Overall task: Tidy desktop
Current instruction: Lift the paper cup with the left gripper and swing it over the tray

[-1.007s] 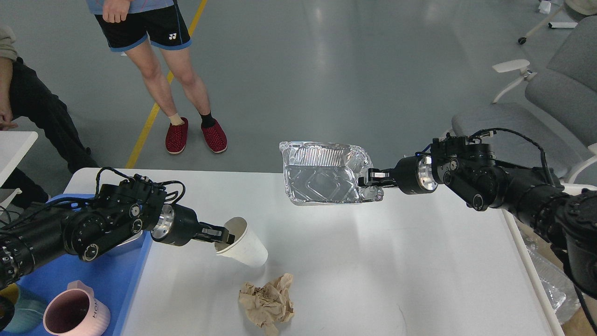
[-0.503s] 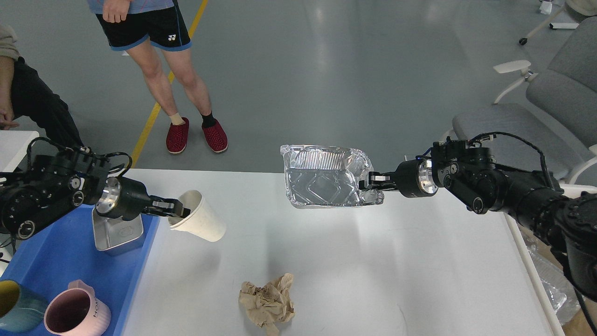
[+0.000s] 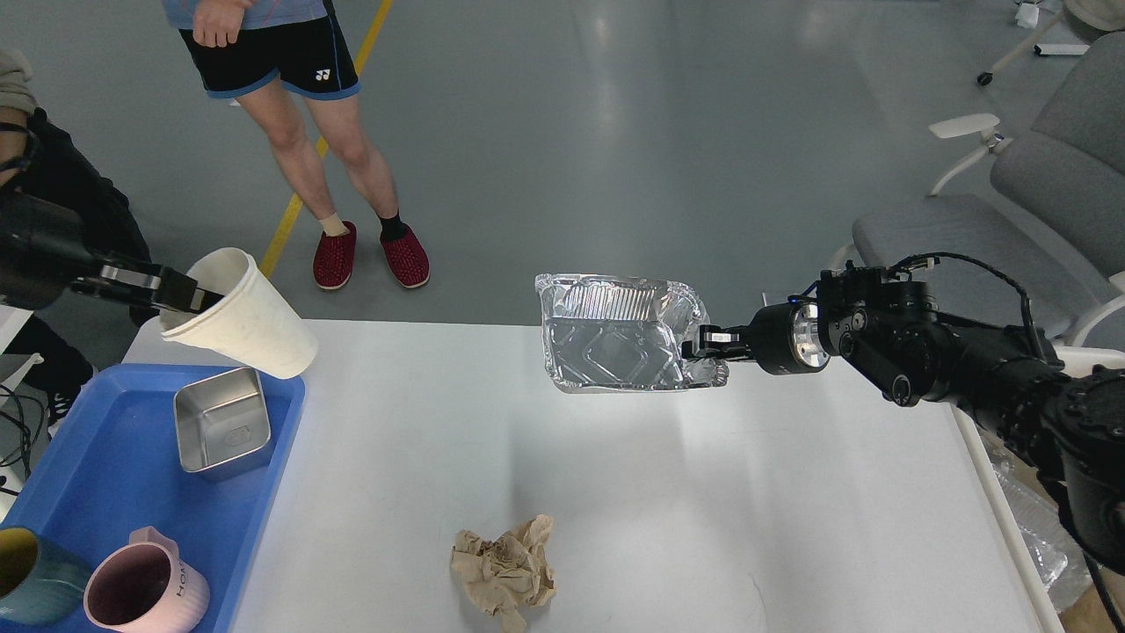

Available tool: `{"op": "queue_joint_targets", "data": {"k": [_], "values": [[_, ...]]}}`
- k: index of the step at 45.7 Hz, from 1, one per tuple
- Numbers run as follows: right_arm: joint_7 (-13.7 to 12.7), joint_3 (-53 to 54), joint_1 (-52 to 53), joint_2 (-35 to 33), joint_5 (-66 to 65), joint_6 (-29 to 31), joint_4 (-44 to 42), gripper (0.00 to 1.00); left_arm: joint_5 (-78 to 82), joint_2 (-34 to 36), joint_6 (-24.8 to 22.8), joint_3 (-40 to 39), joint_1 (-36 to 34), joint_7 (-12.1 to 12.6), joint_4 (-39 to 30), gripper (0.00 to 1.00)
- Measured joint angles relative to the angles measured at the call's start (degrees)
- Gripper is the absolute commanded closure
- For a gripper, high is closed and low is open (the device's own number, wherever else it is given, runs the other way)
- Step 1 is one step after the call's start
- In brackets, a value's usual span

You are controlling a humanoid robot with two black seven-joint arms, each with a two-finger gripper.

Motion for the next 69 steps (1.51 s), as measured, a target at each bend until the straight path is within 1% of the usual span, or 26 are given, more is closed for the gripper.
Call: {"op": "queue_joint_targets", "data": {"k": [1, 5, 9, 12, 34, 42, 47, 52, 53, 57, 61, 65, 69], "values": [[0.0, 0.0, 0.0, 0.0, 0.0, 0.0, 0.0, 1.0, 0.2, 1.4, -0.9, 0.0, -1.2, -0.1, -0.2, 1.0], [0.0, 0.0, 0.0, 0.0, 0.0, 0.0, -0.1, 1.0, 0.4, 3.7, -1.8, 0.0, -4.4, -0.4, -0.4, 1.0], [0.1, 0.0, -0.3, 0.0, 0.0, 0.0, -0.1, 1.0, 0.6, 4.8, -2.0, 0.0, -7.6, -0.5, -0.4, 1.0], [0.1, 0.0, -0.4, -0.1, 0.0, 0.0, -0.1, 1.0, 0.7, 5.0, -2.0, 0.0, -8.7, -0.5, -0.4, 1.0], [0.1, 0.0, -0.3, 0.0, 0.0, 0.1, 0.0, 1.0, 0.8, 4.8, -2.0, -0.3, -10.0, -0.3, -0.4, 1.0], [0.0, 0.0, -0.1, 0.3, 0.0, 0.1, 0.0, 1.0, 1.3, 3.2, -2.0, -0.5, -11.8, 0.1, -0.3, 1.0], [0.0, 0.0, 0.2, 0.9, 0.0, 0.1, 0.1, 1.0, 1.4, -1.9, -1.8, -0.6, -12.0, 0.4, 0.4, 1.0], [0.0, 0.0, 0.4, 1.3, 0.0, 0.2, 0.1, 1.0, 1.5, -7.8, -0.1, -0.6, -12.0, 1.1, 2.4, 1.0], [0.0, 0.0, 0.5, 1.3, 0.0, 0.2, 0.1, 1.0, 1.5, -10.4, 0.8, -0.6, -12.1, 1.2, 4.0, 1.0], [0.0, 0.0, 0.7, 1.4, 0.0, 0.2, 0.1, 1.0, 1.5, -16.5, 2.5, -0.6, -12.1, 1.4, 8.3, 1.0], [0.0, 0.0, 0.9, 1.6, 0.0, 0.2, 0.1, 1.0, 1.4, -24.8, 4.1, -0.6, -12.1, 1.4, 14.9, 1.0], [0.0, 0.0, 1.0, 1.7, 0.0, 0.2, 0.1, 1.0, 1.1, -31.6, 5.4, -0.6, -12.1, 1.3, 21.1, 1.0], [0.0, 0.0, 1.1, 1.7, 0.0, 0.3, 0.1, 1.0, 0.7, -37.6, 6.5, -0.6, -12.1, 1.1, 25.7, 1.0]]}}
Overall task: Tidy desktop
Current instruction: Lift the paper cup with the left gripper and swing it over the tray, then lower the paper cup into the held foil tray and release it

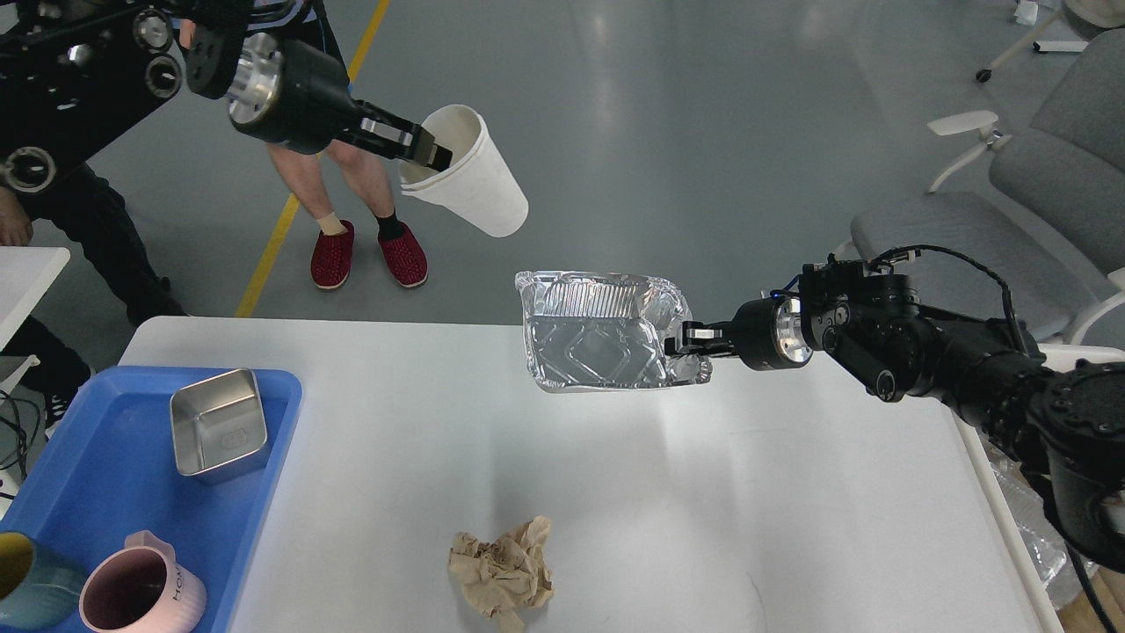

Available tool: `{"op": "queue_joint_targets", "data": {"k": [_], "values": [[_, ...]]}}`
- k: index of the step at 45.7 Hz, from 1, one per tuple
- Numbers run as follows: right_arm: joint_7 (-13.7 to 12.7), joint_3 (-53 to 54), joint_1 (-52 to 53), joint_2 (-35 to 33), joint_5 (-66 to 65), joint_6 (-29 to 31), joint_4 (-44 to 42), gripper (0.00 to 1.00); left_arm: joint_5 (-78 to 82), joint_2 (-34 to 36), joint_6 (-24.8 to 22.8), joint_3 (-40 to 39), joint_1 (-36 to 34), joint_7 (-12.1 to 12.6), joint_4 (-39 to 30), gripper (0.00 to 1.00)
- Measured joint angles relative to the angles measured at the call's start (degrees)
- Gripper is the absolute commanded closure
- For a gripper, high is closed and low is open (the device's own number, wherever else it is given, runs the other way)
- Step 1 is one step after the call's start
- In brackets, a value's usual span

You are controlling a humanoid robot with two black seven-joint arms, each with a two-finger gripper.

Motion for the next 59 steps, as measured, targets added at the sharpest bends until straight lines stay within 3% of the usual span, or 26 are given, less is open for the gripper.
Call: {"op": "queue_joint_targets", "data": {"k": [9, 19, 43, 46, 49, 59], "values": [[0.0, 0.0, 0.6, 0.0, 0.0, 0.0, 0.0, 1.0, -0.5, -11.1, 2.2, 0.6, 0.5, 0.0, 6.2, 1.0], [0.0, 0.0, 0.8, 0.0, 0.0, 0.0, 0.0, 1.0, -0.6, -17.7, 3.2, 1.1, 2.2, 0.1, 10.5, 1.0], [0.0, 0.1, 0.7, 0.0, 0.0, 0.0, -0.1, 1.0, -0.5, -19.3, 6.0, 1.2, 7.6, 0.9, 15.5, 0.97], [0.0, 0.1, 0.7, 0.0, 0.0, 0.0, -0.1, 1.0, -0.5, -19.8, 6.2, 1.2, 8.2, 0.9, 15.5, 0.87], [0.0, 0.1, 0.7, 0.0, 0.0, 0.0, -0.1, 1.0, -0.6, -20.2, 6.6, 1.2, 8.9, 0.9, 15.6, 0.65], [0.0, 0.1, 0.6, -0.1, 0.0, 0.0, -0.1, 1.0, -1.8, -21.6, 8.4, 1.0, 10.1, 0.9, 15.6, 0.21]]}}
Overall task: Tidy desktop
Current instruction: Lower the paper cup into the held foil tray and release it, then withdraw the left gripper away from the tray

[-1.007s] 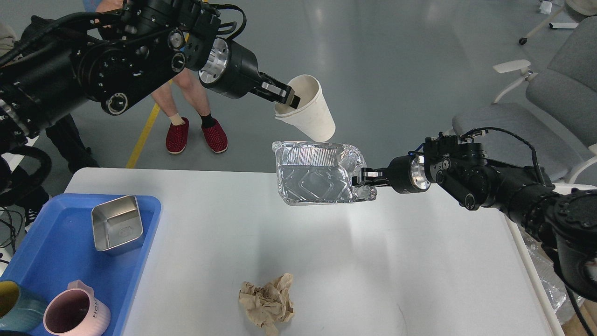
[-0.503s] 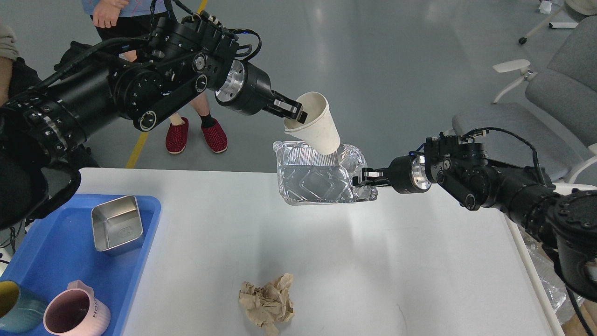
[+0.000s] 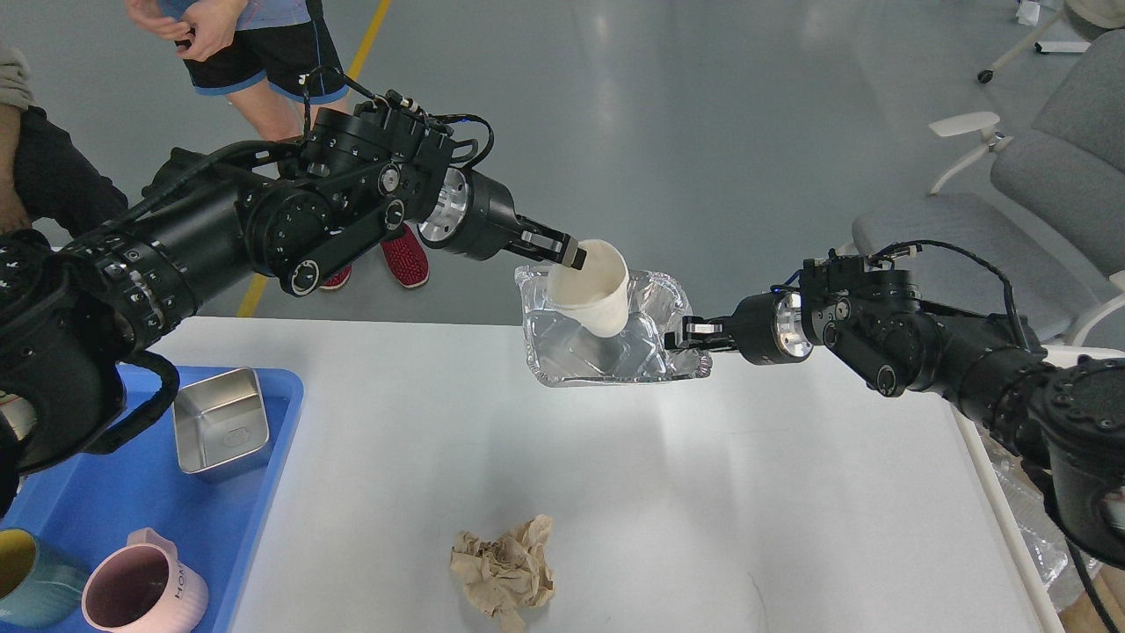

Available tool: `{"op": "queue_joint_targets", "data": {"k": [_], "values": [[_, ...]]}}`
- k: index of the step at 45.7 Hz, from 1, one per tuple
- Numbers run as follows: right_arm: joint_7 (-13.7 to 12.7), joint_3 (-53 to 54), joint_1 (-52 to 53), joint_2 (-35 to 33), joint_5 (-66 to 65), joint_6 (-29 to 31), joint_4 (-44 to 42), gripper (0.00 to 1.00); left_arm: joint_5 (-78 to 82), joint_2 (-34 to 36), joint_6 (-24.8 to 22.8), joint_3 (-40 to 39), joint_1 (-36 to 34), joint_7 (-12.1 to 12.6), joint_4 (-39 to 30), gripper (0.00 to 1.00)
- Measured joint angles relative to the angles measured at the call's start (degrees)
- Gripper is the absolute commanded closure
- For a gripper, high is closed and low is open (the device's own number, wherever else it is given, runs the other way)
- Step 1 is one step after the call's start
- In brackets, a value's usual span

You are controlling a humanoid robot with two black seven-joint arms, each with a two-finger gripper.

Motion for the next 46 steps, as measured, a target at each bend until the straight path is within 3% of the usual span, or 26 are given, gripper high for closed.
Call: {"op": "queue_joint_targets", "data": {"k": [11, 46], "values": [[0.0, 0.0, 0.0, -0.1, 0.0, 0.0, 0.0, 1.0, -3.2, -0.1, 0.9, 0.0, 0.1, -0.1, 0.0, 0.15], [0.0, 0.0, 0.0, -0.3, 0.0, 0.0, -0.1, 1.0, -6.1, 0.8, 0.8, -0.3, -1.1, -0.3, 0.0, 0.17]]}}
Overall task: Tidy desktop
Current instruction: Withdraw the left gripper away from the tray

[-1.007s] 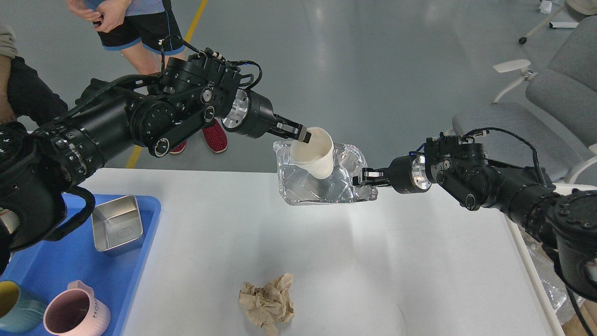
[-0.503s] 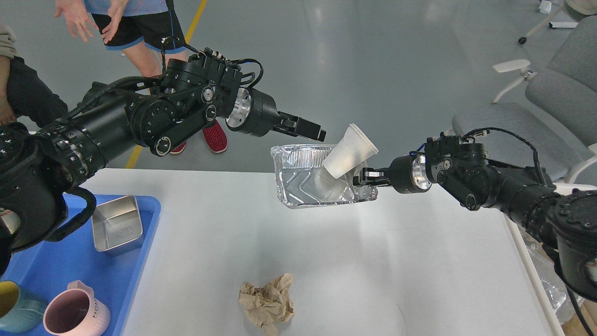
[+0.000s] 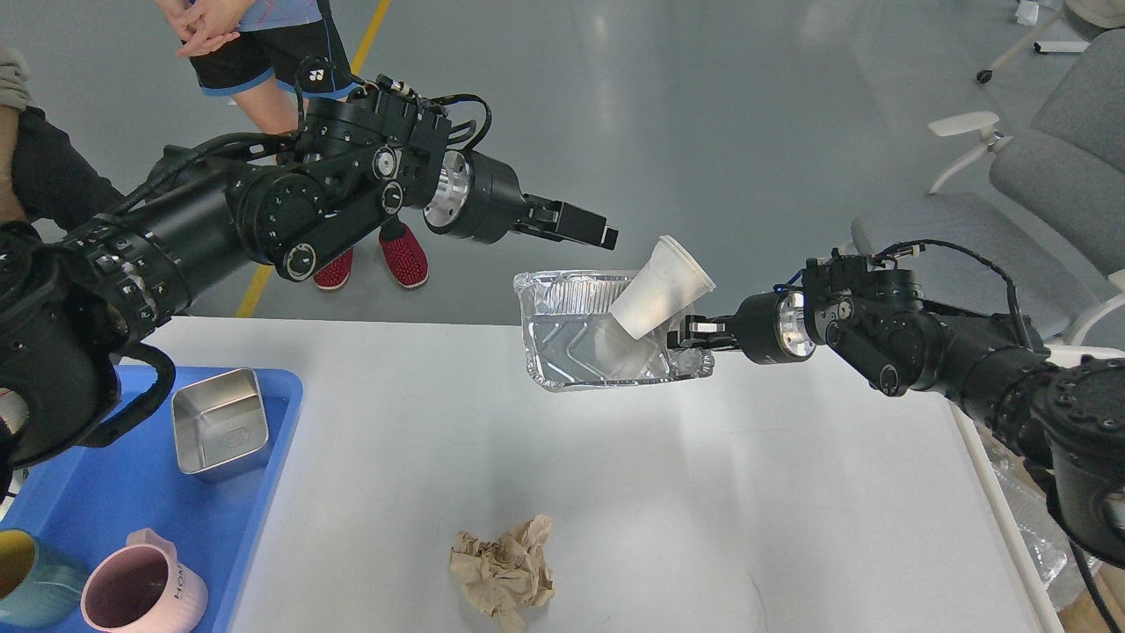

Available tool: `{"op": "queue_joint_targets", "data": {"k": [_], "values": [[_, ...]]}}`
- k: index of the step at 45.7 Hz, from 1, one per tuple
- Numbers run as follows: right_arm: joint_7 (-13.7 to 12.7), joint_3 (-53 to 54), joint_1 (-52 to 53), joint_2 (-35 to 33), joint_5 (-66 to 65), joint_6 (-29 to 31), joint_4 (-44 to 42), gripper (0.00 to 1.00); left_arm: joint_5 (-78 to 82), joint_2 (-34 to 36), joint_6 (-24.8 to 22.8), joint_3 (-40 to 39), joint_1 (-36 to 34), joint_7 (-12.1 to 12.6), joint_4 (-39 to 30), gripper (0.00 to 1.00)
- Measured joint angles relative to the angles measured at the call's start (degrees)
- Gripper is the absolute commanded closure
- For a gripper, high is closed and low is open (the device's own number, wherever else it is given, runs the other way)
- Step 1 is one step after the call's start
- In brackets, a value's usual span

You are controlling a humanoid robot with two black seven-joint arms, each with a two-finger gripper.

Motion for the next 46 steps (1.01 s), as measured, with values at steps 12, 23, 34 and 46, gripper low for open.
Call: {"op": "queue_joint_targets", "data": {"k": [12, 23, 34, 46], "values": [[0.0, 0.0, 0.0, 0.2, 0.0, 0.0, 0.0, 1.0, -1.6, 6.6, -5.0, -0.6, -1.1, -0.6, -1.5, 0.19], [0.0, 0.0, -0.1, -0.1, 0.0, 0.0, 0.0, 1.0, -2.2, 24.7, -11.8, -0.4, -2.8, -0.7, -14.4, 0.19], [0.0, 0.0, -0.1, 0.0, 0.0, -0.1, 0.0, 1.0, -1.9, 50.7, -16.9, -0.3, -2.8, -0.5, -31.8, 0.19], [0.0, 0.0, 0.2, 0.1, 0.0, -0.1, -0.3, 1.0, -2.1, 66.8, -17.8, -3.0, -4.7, -1.3, -38.3, 0.19]]}}
